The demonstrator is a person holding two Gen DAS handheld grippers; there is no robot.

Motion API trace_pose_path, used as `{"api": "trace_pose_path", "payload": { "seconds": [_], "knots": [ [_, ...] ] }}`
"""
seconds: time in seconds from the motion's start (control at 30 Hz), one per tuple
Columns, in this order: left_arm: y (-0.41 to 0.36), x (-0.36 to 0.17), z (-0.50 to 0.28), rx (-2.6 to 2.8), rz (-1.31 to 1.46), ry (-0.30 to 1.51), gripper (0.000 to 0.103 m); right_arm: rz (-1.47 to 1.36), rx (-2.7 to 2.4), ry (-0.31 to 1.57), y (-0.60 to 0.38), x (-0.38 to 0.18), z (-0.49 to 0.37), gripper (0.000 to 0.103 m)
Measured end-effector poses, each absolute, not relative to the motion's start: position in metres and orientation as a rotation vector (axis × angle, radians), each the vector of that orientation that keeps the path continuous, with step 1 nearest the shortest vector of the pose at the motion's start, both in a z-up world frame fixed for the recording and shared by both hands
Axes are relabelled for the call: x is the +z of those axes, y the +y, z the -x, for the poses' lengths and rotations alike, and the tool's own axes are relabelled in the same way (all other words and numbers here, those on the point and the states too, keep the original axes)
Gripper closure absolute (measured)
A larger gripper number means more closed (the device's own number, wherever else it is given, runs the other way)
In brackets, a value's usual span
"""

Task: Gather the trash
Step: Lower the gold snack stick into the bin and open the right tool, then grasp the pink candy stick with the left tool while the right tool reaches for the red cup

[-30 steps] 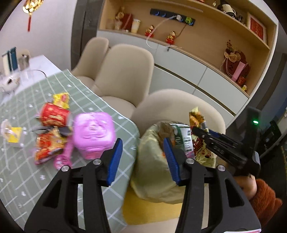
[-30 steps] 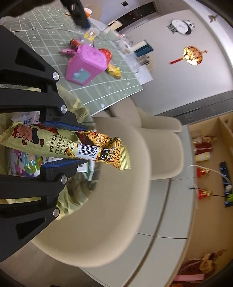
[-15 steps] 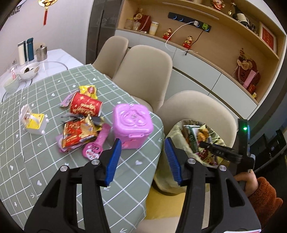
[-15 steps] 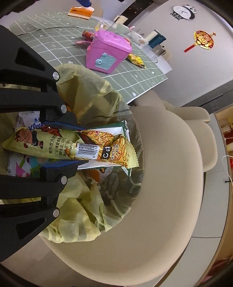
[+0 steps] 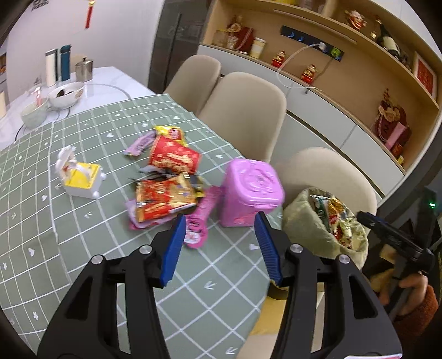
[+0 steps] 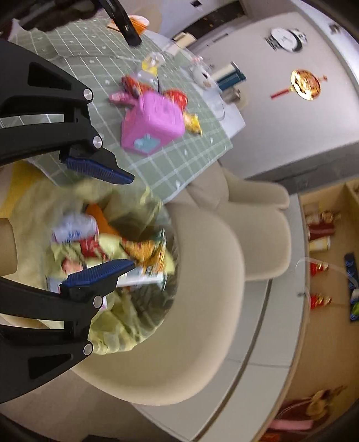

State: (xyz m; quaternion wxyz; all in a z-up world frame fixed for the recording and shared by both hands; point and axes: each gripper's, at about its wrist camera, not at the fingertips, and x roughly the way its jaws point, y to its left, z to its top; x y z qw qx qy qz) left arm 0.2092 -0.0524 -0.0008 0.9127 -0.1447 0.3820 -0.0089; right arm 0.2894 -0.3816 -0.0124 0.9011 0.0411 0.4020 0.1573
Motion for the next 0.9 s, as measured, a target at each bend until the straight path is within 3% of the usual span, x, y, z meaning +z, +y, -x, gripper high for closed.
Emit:
{"api": "trace_pose_path", "payload": {
  "seconds": [0.3,0.63,0.9],
  "knots": [
    [0.007,-0.015,-0.197,0.046,0.349,0.773,0.050,-0.033,0.385,0.750,-0.323,0.034,-0.267,0.050],
    [0.056,-0.020,-0.202,0.016,0.314,0.741,0.050,0.014,0.426,0.720,-0.272,0.041,-0.252,0.050],
    [0.073,-0.011,-0.250,-0.018,0.317,0.700,0.050,0.052,0.439,0.719,-0.247,0.042,-0.256,0.050]
  ]
}}
